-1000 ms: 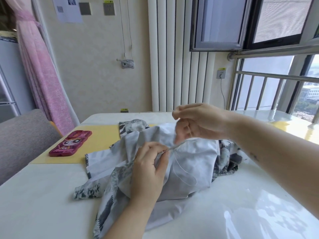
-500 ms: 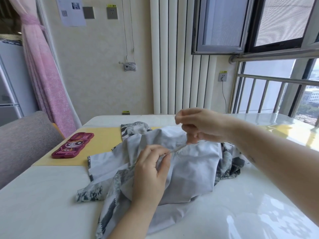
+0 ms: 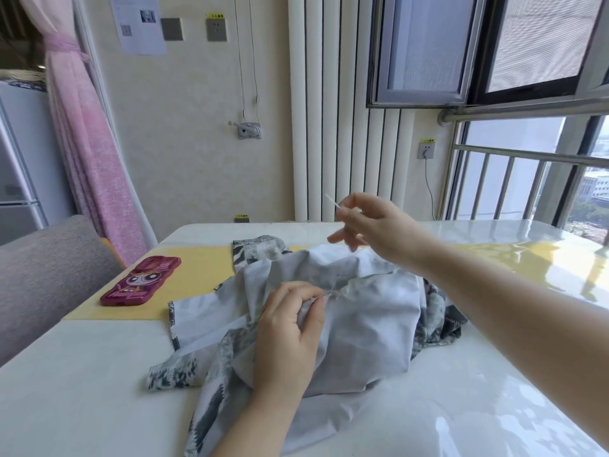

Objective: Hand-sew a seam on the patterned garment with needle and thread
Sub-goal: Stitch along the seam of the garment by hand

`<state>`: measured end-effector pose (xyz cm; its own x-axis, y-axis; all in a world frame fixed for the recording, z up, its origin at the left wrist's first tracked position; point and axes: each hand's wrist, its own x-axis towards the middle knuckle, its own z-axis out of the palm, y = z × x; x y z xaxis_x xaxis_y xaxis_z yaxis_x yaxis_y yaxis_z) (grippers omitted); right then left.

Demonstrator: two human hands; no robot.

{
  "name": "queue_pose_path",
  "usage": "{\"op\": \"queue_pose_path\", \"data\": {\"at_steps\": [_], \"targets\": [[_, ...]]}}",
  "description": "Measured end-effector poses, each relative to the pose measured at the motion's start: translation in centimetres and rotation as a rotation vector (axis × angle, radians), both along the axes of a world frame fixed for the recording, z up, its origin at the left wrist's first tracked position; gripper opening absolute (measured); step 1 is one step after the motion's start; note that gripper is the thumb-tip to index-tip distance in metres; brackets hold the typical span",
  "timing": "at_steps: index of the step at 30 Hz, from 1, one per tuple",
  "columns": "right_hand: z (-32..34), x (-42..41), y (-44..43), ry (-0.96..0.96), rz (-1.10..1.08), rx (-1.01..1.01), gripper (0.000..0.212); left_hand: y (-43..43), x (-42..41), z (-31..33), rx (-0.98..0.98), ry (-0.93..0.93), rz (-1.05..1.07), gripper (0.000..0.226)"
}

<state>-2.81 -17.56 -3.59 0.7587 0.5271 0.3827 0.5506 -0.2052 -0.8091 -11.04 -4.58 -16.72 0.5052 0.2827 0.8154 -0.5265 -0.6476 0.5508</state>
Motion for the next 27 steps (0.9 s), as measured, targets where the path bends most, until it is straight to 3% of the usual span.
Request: {"op": "queue_pose_path", "data": {"at_steps": [3, 6, 10, 18, 23, 27], "targets": [[-1.0, -1.4, -0.1, -0.262, -0.071, -0.323, 0.014, 0.0, -0.1, 0.2, -0.011, -0.015, -0.005, 0.008], [-3.2, -1.6, -0.3, -0.515, -0.172, -0.486, 0.011, -0.1, -0.2, 0.4, -0.025, -0.013, -0.007, 0.007], [-5.7, -0.9, -1.0, -0.81, -0.315, -0.493, 0.018, -0.3, -0.5, 0.6, -0.035, 0.002, -0.007, 0.006], [-5.9, 0.5, -2.2, -0.809, -0.288, -0.378, 0.015, 0.0, -0.3, 0.4, 0.018, 0.133, -0.024, 0.012], [-6.2, 0.8, -2.9, -0.797, -0.309, -0.434, 0.03, 0.3, -0.7, 0.8, -0.003, 0.179, -0.064, 0.006], [-4.7, 1.0, -2.7, -0.654, -0.086, -0.548, 0.012, 0.5, -0.7, 0.8, -0.005, 0.183, -0.035, 0.008]]}}
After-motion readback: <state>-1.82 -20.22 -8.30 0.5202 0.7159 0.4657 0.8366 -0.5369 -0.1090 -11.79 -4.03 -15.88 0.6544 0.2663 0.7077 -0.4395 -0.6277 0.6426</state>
